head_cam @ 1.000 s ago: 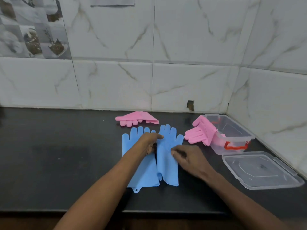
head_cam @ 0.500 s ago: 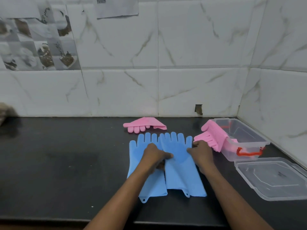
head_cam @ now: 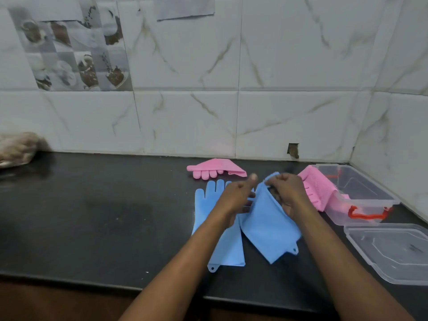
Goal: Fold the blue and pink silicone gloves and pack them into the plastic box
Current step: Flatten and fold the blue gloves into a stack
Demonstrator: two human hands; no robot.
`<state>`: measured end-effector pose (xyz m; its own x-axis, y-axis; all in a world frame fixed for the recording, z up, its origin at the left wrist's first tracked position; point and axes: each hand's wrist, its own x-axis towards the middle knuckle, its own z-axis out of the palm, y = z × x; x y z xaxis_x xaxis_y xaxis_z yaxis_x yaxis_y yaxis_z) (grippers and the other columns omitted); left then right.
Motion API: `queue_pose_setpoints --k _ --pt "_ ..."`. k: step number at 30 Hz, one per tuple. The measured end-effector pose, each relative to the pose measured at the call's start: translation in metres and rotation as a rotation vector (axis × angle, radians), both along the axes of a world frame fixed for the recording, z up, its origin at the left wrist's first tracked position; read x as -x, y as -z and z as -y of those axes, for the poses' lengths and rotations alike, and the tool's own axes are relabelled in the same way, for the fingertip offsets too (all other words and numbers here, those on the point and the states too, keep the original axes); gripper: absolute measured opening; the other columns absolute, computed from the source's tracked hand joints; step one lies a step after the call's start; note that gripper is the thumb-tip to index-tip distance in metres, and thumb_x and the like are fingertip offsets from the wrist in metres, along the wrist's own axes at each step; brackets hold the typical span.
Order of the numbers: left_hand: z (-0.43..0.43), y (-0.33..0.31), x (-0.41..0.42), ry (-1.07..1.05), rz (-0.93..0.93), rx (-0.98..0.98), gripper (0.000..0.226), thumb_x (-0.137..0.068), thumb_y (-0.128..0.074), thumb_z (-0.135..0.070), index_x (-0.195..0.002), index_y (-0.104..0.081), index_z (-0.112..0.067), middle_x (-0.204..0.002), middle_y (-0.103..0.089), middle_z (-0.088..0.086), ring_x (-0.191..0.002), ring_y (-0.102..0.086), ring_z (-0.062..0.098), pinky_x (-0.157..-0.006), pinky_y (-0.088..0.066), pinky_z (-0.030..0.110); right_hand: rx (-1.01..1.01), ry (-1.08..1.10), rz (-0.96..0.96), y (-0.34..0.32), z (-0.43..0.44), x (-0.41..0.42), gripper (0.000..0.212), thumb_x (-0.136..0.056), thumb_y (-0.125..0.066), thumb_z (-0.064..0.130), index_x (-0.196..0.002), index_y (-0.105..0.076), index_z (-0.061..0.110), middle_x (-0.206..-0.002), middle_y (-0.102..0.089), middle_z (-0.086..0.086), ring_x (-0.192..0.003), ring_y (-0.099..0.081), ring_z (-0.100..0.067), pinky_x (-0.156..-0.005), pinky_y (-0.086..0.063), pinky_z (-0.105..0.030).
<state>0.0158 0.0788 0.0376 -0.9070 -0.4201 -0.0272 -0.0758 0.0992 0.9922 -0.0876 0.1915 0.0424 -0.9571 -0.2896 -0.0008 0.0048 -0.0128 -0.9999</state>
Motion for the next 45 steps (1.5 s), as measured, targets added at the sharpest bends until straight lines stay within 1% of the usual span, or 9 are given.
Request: queue_pose_setpoints --k 3,6,9,13,17,21,25,35,45 --pt "0.029 -0.004 0.008 0.056 -0.025 -0.277 0.064 -0.08 -0.051 -0.077 -0.107 -0.072 -0.022 -0.093 -0.076 0.004 -0.087 -0.073 0.024 -0.077 -0.06 0.039 -0.103 -0.243 -0.087 -0.027 0.031 -0.026 0.01 -0.089 -0.066 0.01 -0.084 -0.068 0.002 -0.065 -0.066 -0.013 -0.045 -0.062 -0.014 -0.045 -0.051 -0.024" --pt "0.067 0.008 0.006 -0.004 0.008 -0.387 0.044 -0.088 -0.065 -0.047 -0.112 -0.072 -0.011 -0.096 -0.074 0.01 -0.081 -0.071 0.025 -0.07 -0.058 0.035 -0.158 -0.581 0.042 -0.034 0.046 -0.04 0.021 -0.095 -0.058 0.011 -0.104 -0.065 -0.007 -0.088 -0.068 -0.019 -0.08 -0.072 -0.031 -0.073 -0.062 -0.036" --pt "0.099 0.024 -0.003 -0.259 0.099 -0.361 0.015 -0.087 -0.054 0.0 -0.101 -0.061 0.003 -0.081 -0.062 0.018 -0.06 -0.059 0.025 -0.056 -0.051 0.032 -0.305 -0.366 -0.064 -0.018 0.043 -0.026 0.018 -0.09 -0.053 -0.004 -0.104 -0.064 -0.01 -0.093 -0.068 -0.025 -0.077 -0.07 -0.032 -0.08 -0.061 -0.042" --pt "0.12 0.036 -0.015 -0.293 0.134 -0.36 0.029 -0.089 -0.069 -0.016 -0.109 -0.061 0.004 -0.1 -0.071 0.016 -0.076 -0.07 0.027 -0.061 -0.058 0.035 -0.887 -0.038 -0.284 0.022 0.032 -0.005 0.025 -0.088 -0.068 0.02 -0.099 -0.064 -0.002 -0.098 -0.066 -0.015 -0.09 -0.064 -0.032 -0.074 -0.049 -0.033" --pt "0.121 0.039 -0.014 -0.311 0.169 -0.2 0.036 -0.08 -0.08 -0.016 -0.103 -0.064 0.005 -0.1 -0.073 0.016 -0.086 -0.073 0.03 -0.076 -0.061 0.041 -0.729 -0.027 -0.2 0.035 0.046 0.0 0.036 -0.091 -0.062 0.037 -0.075 -0.055 0.006 -0.08 -0.06 -0.011 -0.063 -0.052 -0.022 -0.054 -0.039 -0.027" --pt "0.118 0.047 -0.01 -0.407 0.149 0.001 0.037 -0.082 -0.071 -0.01 -0.062 -0.041 -0.009 -0.066 -0.05 0.009 -0.05 -0.046 0.021 -0.049 -0.04 0.024 -0.626 -0.065 -0.201 0.04 0.069 -0.002 0.041 -0.087 -0.064 0.041 -0.065 -0.052 0.008 -0.063 -0.056 -0.01 -0.051 -0.048 -0.023 -0.052 -0.041 -0.027" --pt "0.118 0.054 -0.011 -0.396 0.112 0.097 0.02 -0.08 -0.07 -0.008 -0.073 -0.052 -0.012 -0.076 -0.052 0.01 -0.068 -0.048 0.02 -0.064 -0.039 0.033 -0.634 0.011 -0.264 0.053 0.076 -0.003 0.04 -0.08 -0.068 0.028 -0.054 -0.041 0.015 -0.056 -0.044 -0.003 -0.05 -0.039 -0.02 -0.051 -0.033 -0.027" --pt "0.133 0.049 -0.007 -0.52 0.145 0.27 0.062 -0.077 -0.08 -0.018 -0.05 -0.024 -0.018 -0.052 -0.025 -0.001 -0.05 -0.02 0.017 -0.049 -0.019 0.025 -0.321 -0.06 -0.084 0.058 0.08 -0.006 0.02 -0.084 -0.074 0.011 -0.075 -0.064 -0.004 -0.052 -0.062 -0.016 -0.034 -0.053 -0.017 -0.04 -0.048 -0.024" --pt "0.143 0.053 -0.012 -0.433 0.198 0.212 0.025 -0.074 -0.082 -0.012 -0.073 -0.067 0.008 -0.083 -0.069 0.031 -0.064 -0.066 0.026 -0.07 -0.062 0.051 -0.334 0.034 -0.066 0.057 0.085 -0.002 0.015 -0.095 -0.059 0.01 -0.094 -0.063 -0.005 -0.062 -0.059 -0.013 -0.036 -0.048 -0.013 -0.034 -0.04 -0.019"
